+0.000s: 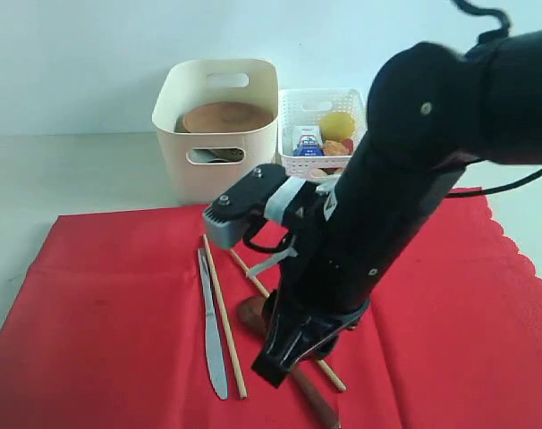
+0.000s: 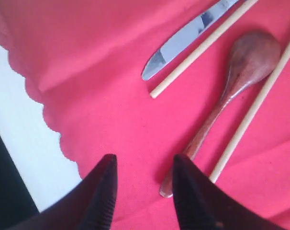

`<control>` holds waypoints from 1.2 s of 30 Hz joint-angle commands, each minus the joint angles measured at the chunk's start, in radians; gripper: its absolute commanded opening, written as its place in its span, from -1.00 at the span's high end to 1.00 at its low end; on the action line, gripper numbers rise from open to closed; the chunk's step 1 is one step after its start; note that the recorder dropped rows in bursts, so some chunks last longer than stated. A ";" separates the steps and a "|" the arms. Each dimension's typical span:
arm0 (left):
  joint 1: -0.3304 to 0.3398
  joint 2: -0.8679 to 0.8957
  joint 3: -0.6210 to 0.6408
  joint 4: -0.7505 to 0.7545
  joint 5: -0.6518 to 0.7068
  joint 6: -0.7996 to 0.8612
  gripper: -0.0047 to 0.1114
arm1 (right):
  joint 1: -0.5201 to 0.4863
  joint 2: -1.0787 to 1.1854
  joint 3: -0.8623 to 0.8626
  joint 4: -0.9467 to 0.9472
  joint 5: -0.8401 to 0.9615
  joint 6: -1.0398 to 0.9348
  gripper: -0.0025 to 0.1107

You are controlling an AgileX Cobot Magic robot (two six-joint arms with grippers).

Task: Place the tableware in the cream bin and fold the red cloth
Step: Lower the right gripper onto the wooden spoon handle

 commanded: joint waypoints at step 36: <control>0.001 -0.007 0.000 0.002 -0.008 0.002 0.92 | 0.073 0.308 -0.002 -0.373 -0.271 0.463 0.22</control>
